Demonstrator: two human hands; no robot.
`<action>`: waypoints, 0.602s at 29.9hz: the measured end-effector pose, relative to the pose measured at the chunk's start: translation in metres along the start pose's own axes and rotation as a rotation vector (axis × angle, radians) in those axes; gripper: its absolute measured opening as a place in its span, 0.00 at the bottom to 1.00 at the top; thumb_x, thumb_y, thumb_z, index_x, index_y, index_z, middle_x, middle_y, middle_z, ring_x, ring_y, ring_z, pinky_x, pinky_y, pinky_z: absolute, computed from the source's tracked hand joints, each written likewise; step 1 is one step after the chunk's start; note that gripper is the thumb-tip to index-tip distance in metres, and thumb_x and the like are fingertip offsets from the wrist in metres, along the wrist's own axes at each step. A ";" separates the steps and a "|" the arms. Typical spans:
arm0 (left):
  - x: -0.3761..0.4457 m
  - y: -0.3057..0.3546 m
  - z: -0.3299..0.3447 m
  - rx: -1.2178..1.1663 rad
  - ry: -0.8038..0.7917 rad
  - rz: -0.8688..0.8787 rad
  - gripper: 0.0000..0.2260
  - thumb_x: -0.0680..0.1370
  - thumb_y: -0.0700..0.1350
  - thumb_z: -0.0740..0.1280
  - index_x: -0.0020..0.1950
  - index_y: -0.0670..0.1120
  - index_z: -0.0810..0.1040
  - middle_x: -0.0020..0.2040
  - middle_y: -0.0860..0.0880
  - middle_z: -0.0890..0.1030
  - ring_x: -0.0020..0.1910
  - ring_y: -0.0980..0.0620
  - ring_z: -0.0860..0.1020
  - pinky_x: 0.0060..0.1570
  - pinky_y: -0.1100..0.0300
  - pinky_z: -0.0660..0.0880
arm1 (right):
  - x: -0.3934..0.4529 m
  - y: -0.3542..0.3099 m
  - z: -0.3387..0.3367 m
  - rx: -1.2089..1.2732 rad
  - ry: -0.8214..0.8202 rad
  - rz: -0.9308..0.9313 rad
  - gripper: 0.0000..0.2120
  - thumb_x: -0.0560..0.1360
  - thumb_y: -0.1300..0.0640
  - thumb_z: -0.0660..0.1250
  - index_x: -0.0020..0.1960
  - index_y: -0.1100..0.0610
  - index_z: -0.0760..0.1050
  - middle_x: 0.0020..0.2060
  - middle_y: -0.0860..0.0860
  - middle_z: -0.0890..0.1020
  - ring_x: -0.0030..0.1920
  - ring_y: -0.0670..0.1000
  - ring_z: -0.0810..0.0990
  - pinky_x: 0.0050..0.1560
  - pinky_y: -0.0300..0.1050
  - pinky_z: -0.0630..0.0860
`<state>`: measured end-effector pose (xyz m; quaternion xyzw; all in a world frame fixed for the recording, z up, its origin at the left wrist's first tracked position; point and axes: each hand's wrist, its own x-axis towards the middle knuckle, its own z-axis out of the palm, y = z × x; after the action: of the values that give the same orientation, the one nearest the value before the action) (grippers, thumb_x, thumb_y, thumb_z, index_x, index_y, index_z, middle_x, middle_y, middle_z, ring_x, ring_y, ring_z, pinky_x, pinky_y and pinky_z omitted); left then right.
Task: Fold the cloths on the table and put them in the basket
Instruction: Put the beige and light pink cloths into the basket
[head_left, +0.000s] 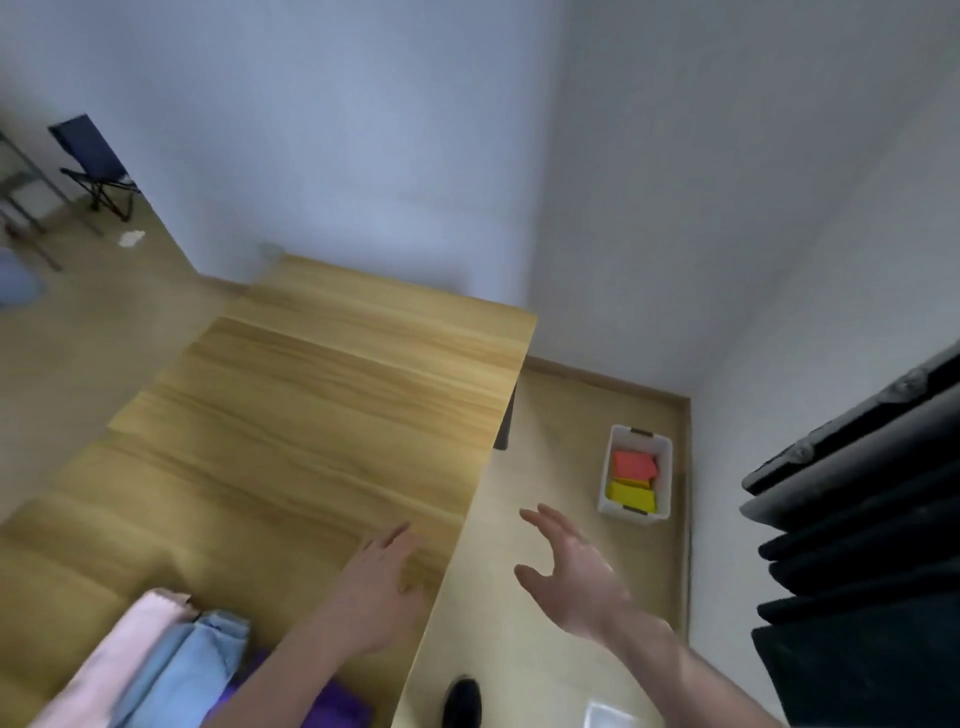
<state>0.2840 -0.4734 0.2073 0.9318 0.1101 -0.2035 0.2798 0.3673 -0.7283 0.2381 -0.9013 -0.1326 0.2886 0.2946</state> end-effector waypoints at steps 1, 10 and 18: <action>-0.012 -0.001 0.002 0.018 0.029 0.007 0.25 0.77 0.47 0.66 0.74 0.57 0.68 0.80 0.55 0.60 0.75 0.48 0.65 0.73 0.53 0.66 | -0.007 -0.003 0.003 -0.014 0.009 -0.030 0.32 0.80 0.48 0.65 0.80 0.42 0.57 0.81 0.40 0.54 0.77 0.45 0.63 0.71 0.37 0.62; -0.138 -0.026 0.059 0.041 0.090 -0.052 0.25 0.78 0.46 0.66 0.75 0.54 0.69 0.79 0.54 0.62 0.78 0.51 0.62 0.75 0.61 0.58 | -0.096 0.001 0.068 -0.014 -0.097 -0.122 0.32 0.79 0.49 0.66 0.81 0.43 0.58 0.81 0.42 0.53 0.78 0.45 0.62 0.74 0.39 0.61; -0.220 -0.086 0.086 -0.015 0.101 -0.177 0.23 0.77 0.47 0.66 0.73 0.55 0.71 0.78 0.54 0.62 0.76 0.51 0.65 0.73 0.60 0.62 | -0.150 -0.021 0.142 -0.036 -0.178 -0.172 0.32 0.80 0.50 0.65 0.81 0.45 0.57 0.81 0.44 0.55 0.79 0.46 0.60 0.73 0.37 0.61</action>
<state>0.0324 -0.4719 0.1975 0.9254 0.2072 -0.1795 0.2617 0.1608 -0.7082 0.2233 -0.8626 -0.2400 0.3387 0.2892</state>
